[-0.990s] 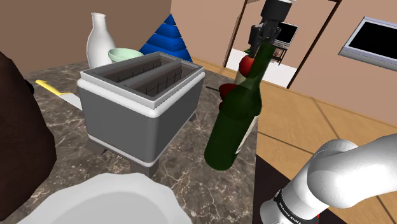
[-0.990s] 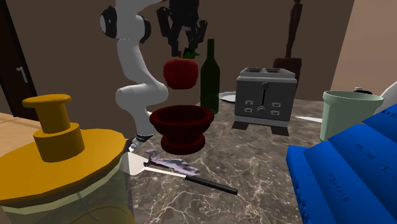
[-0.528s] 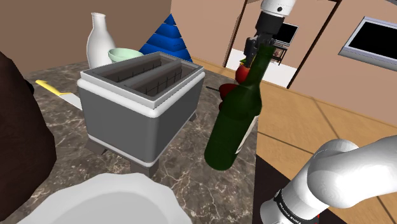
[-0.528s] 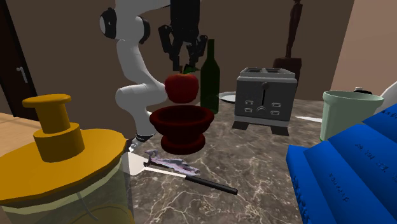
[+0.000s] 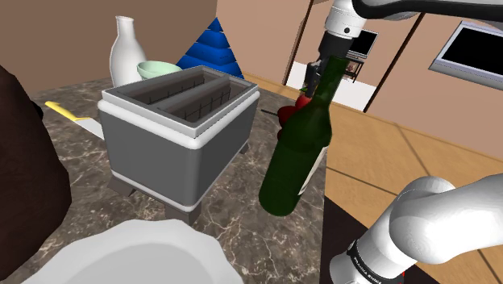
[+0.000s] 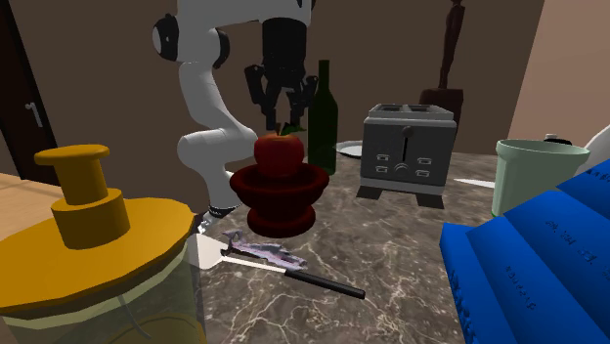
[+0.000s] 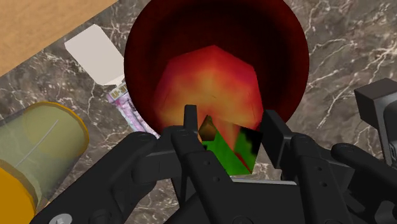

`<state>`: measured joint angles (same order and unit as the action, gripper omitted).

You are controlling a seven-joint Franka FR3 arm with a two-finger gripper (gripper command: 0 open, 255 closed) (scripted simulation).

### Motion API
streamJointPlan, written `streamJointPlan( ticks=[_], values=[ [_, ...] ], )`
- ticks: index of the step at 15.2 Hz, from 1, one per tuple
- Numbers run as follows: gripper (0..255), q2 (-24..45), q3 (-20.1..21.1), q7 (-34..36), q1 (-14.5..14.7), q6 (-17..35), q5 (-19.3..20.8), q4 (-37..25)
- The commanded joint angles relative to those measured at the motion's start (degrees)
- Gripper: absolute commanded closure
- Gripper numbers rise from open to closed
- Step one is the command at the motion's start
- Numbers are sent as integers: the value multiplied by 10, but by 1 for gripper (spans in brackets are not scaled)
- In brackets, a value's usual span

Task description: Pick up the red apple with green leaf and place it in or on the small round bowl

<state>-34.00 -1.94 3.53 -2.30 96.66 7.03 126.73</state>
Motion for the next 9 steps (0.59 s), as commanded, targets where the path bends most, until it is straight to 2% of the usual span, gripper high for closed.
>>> streamJointPlan(
  ticks=[1,6,7,9],
  values=[
    [255,0,0,0,0,2,0,2],
    [255,0,0,0,0,2,0,2],
    [0,0,0,0,0,3,0,2],
    [0,0,0,0,0,2,0,2]
  ],
)
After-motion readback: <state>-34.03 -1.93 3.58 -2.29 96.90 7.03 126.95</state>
